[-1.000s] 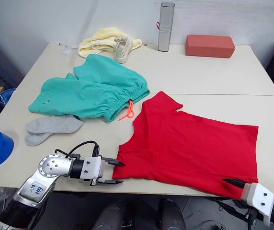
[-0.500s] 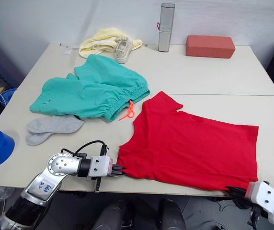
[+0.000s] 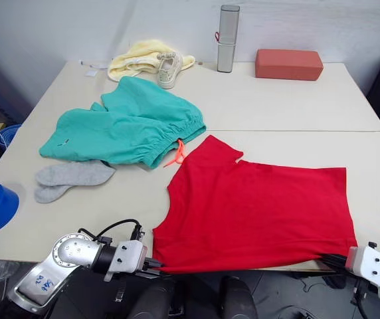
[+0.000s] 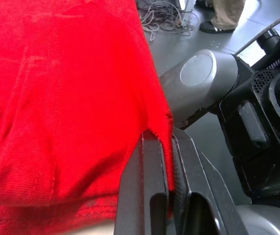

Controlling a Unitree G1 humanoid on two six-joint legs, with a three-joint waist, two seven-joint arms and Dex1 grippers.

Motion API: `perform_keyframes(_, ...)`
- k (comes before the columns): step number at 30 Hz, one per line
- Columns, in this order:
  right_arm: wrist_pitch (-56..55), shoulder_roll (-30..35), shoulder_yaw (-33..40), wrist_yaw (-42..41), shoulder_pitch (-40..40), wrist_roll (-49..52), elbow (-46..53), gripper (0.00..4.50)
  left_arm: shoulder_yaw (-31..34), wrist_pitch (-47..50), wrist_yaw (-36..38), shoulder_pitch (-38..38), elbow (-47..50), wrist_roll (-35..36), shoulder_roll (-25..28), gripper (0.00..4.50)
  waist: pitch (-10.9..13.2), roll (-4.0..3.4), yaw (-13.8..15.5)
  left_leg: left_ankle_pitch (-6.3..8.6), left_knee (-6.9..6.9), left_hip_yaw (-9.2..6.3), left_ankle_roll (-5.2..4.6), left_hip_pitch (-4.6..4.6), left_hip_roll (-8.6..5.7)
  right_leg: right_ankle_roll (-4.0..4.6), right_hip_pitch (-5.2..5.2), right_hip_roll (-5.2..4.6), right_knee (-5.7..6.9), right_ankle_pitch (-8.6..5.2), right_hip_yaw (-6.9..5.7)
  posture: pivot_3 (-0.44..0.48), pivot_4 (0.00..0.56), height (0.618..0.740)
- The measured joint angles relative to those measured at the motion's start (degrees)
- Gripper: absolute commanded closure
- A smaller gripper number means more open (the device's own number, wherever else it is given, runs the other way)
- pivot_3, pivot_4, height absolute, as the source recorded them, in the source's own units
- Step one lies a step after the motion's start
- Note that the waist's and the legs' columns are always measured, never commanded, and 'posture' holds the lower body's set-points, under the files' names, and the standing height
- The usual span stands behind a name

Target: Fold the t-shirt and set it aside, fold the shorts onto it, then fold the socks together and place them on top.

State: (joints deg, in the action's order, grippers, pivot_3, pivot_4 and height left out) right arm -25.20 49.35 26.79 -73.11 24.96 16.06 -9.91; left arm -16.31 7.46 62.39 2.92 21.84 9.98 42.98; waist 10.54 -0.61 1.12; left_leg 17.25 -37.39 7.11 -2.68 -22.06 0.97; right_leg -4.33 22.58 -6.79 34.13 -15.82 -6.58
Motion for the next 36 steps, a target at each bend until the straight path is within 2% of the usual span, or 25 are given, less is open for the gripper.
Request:
perform_keyframes(3, 1.04, 0.0, -0.65, -0.21, -0.68, 1.25, -0.59, 4.49, 0.0, -0.03, -0.41, -0.05, 0.11, -0.22, -0.02, 4.5, 0.0, 0.0, 0.04, 0.0, 0.0, 0.0, 0.0, 0.0, 0.0, 0.01, 0.0, 0.0, 0.0, 0.0, 0.01, 0.0, 0.15, 0.74)
perform_keyframes(4, 1.83, 0.0, -0.84, -0.35, -0.83, 1.76, -0.61, 4.09, 0.0, -0.01, -0.45, -0.08, 0.11, -0.21, -0.03, 4.5, 0.0, 0.0, 0.04, 0.0, 0.0, -0.01, 0.0, 0.0, 0.01, 0.01, 0.0, -0.01, 0.0, 0.01, 0.0, 0.0, 0.15, 0.74)
perform_keyframes(8, 5.55, 0.0, -1.57, -2.16, -0.22, 4.92, 0.16, 2.91, 0.73, 2.2, -0.45, -0.84, 0.07, 1.64, -0.05, 3.48, -0.01, -0.02, 0.19, -0.02, -0.01, -0.03, -0.01, 0.0, 0.01, 0.02, 0.01, -0.02, 0.04, 0.0, 0.0, 0.0, 0.15, 0.74)
perform_keyframes(12, 9.25, 0.5, -1.21, -4.91, 2.21, 8.45, 2.98, 1.51, 5.8, 5.69, 0.2, -1.95, -0.28, 5.36, 1.86, 2.25, 0.0, -0.07, 0.18, -0.02, 0.01, -0.04, 0.0, -0.02, 0.01, 0.03, 0.03, -0.02, 0.04, 0.0, -0.01, 0.0, 0.15, 0.74)
perform_keyframes(16, 16.5, 3.35, 4.47, -7.86, 7.17, 13.9, 8.09, 0.19, 11.96, 10.36, 2.91, -2.02, -0.28, 11.54, 5.53, 1.02, 0.05, -0.13, 0.19, -0.02, 0.03, -0.05, 0.01, -0.05, 0.01, 0.03, 0.07, -0.03, 0.04, -0.01, -0.03, 0.0, 0.15, 0.74)
perform_keyframes(17, 19.9, 4.06, 6.51, -8.22, 8.66, 16.02, 9.52, 0.0, 13.47, 12.19, 3.91, -2.11, -0.3, 13.62, 6.65, 0.72, 0.05, -0.14, 0.19, -0.02, 0.02, -0.06, 0.01, -0.05, 0.01, 0.04, 0.07, -0.03, 0.06, -0.01, -0.03, 0.0, 0.15, 0.74)
perform_keyframes(19, 24.94, 4.64, 9.92, -8.59, 10.18, 18.71, 11.02, 0.0, 15.94, 15.59, 4.96, -3.09, -0.73, 16.76, 7.8, 0.09, 0.05, -0.13, 0.2, -0.02, 0.02, -0.08, 0.02, -0.05, 0.02, 0.05, 0.05, -0.03, 0.04, -0.01, -0.04, 0.0, 0.15, 0.74)
perform_keyframes(22, 30.29, 5.25, 12.98, -7.89, 8.79, 20.69, 11.58, 0.0, 17.19, 19.63, 4.4, -7.75, -3.89, 18.81, 7.58, 0.03, 0.05, -0.12, 0.25, -0.02, -0.01, -0.08, 0.01, -0.05, 0.01, 0.04, 0.03, -0.03, 0.03, -0.01, -0.03, 0.0, 0.15, 0.74)
perform_keyframes(26, 38.19, 7.1, 13.36, -0.33, -3.7, 21.02, 6.63, 0.0, 18.33, 30.95, -2.5, -22.55, -10.81, 24.17, -0.29, 0.03, 0.11, -0.03, 0.29, -0.08, -0.18, -0.09, -0.01, -0.11, -0.04, -0.1, 0.01, -0.03, 0.08, 0.1, -0.04, 0.0, 0.15, 0.74)
perform_keyframes(28, 40.68, 8.52, 11.26, 3.24, -10.74, 19.83, 3.32, 0.0, 16.99, 35.13, -5.64, -28.99, -14.19, 24.05, -2.76, 0.03, 0.13, 0.04, 0.26, -0.29, -0.24, -0.04, 0.24, -0.12, -0.06, -0.12, 0.01, 0.0, 0.19, 0.1, -0.05, 0.0, 0.15, 0.74)
perform_keyframes(31, 43.27, 8.66, 5.78, 7.55, -20.47, 16.89, -2.53, 0.0, 12.95, 40.29, -8.94, -36.39, -20.65, 21.95, -6.13, 0.03, 0.16, 0.11, 0.25, -0.44, -0.24, 0.07, 0.07, -0.19, -0.07, -0.13, 0.09, 0.15, 0.29, 0.06, -0.06, 0.0, 0.15, 0.74)
perform_keyframes(36, 45.54, 8.43, -3.0, 12.62, -33.79, 11.62, -10.88, 0.0, 8.43, 37.74, -13.15, -47.89, -35.26, 15.97, -15.75, 0.03, 0.25, 0.23, 0.28, -0.54, -0.66, 0.21, 0.01, -0.34, -0.06, -0.18, 0.23, 0.19, 0.6, 0.05, 0.02, 0.0, 0.15, 0.74)
